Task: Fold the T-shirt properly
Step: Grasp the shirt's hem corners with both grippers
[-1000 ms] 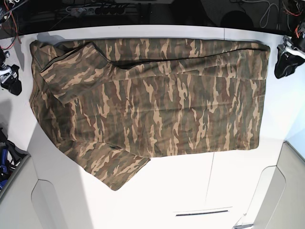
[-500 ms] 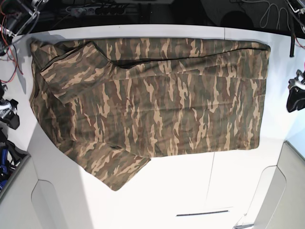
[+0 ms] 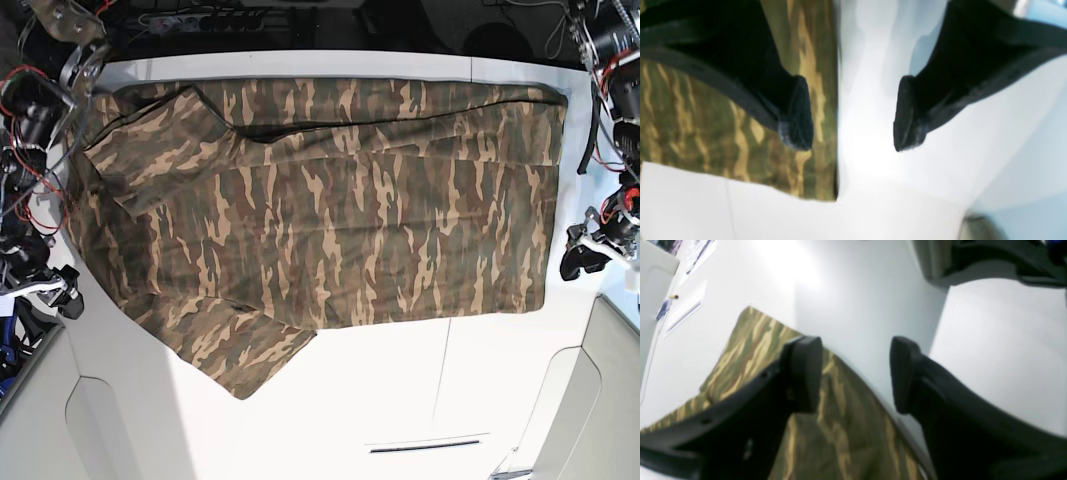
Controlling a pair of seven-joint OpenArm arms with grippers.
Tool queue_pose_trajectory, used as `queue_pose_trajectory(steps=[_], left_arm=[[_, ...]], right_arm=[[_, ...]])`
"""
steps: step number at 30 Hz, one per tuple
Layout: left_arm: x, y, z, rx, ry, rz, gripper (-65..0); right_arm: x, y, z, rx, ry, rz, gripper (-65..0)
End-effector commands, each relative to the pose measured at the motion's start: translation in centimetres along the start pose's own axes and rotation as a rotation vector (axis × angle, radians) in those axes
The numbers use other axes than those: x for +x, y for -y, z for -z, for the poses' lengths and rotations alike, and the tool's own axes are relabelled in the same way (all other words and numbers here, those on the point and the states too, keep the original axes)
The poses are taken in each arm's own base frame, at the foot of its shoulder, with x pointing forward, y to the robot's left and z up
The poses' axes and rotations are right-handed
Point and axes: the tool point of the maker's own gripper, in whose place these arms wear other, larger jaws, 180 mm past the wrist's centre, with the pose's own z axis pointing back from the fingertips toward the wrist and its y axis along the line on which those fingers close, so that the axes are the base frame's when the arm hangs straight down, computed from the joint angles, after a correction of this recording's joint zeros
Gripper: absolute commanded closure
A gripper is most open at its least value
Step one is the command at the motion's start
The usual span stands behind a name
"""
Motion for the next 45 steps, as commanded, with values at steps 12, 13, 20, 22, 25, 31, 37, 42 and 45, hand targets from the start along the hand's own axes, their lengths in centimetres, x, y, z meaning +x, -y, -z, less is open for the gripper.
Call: queue_pose_trajectory(steps=[12, 13, 20, 22, 25, 31, 37, 42, 45], left_arm=[[1.9, 0.6, 3.7, -0.009, 0.014, -0.050, -41.1], [1.9, 0.7, 3.7, -0.009, 0.014, -0.051, -41.1], [0.9, 2.4, 4.7, -0.041, 0.006, -0.072, -41.1], [0.5, 3.0, 5.0, -0.051, 0.002, -0.079, -41.1], [0.1, 3.8, 5.3, -0.064, -0.001, -0.087, -41.1], [0.0, 2.9, 5.4, -0.011, -0.004, -0.108, -41.0], [0.0, 3.0, 5.4, -0.015, -0.004, -0.107, -40.2], [0.0, 3.4, 5.3, -0.044, -0.006, -0.095, -25.4], [0.2, 4.3, 5.3, -0.092, -0.001, -0.078, -13.1]], right_arm=[[-0.4, 1.3, 1.3, -0.016, -0.007, 0.047, -32.3], [-0.6, 1.3, 1.3, -0.016, -0.012, 0.052, -32.3], [-1.5, 0.8, 1.7, 0.000, -0.022, 0.081, -32.3], [-1.9, 0.4, 1.9, 0.008, -0.026, 0.087, -32.3], [-2.6, -0.5, 2.4, 0.024, -0.033, 0.100, -32.3], [-3.7, -2.1, 3.1, 0.053, -0.050, 0.104, -32.3], [-4.6, -4.3, 3.9, 0.103, -0.094, 0.054, -30.6], [-5.2, -5.3, 4.2, 0.120, -0.116, 0.026, -19.2], [-5.3, -5.3, 4.2, 0.120, -0.117, 0.026, -12.7]])
